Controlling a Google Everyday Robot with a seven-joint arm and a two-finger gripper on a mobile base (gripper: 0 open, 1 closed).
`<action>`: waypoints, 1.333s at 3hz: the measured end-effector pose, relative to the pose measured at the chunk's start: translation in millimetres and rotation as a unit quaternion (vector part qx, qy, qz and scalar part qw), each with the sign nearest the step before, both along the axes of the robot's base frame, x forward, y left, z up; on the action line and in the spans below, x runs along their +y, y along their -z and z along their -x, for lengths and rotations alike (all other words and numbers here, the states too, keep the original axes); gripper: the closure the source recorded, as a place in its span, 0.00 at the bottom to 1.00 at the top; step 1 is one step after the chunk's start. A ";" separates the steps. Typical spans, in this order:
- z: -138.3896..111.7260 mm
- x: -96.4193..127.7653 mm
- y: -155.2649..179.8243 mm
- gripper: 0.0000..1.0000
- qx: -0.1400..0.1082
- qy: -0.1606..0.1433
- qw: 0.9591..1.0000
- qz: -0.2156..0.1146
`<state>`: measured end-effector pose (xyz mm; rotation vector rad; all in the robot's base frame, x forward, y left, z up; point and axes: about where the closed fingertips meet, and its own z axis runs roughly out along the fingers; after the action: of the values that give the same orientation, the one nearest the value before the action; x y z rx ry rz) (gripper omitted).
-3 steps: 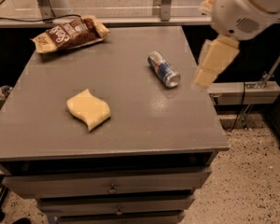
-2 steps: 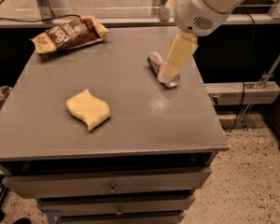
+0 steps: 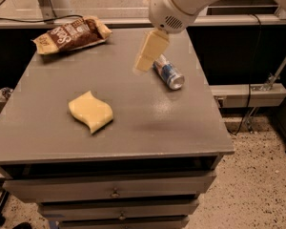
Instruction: Move brown chip bag near sponge
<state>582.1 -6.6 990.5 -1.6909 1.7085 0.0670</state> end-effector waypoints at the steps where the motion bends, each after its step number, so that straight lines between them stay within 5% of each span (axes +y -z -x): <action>1: -26.7 31.6 9.7 0.00 -0.024 -0.024 0.999 -0.030; 3: -114.9 126.7 38.3 0.00 -0.078 -0.093 0.981 -0.152; 4: -143.0 156.1 56.3 0.00 -0.093 -0.098 0.978 -0.162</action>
Offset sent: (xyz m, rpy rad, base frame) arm 0.1444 0.1445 -0.0398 0.3800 -0.1991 0.2363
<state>725.1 149.4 934.2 -1.5618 1.3106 0.2572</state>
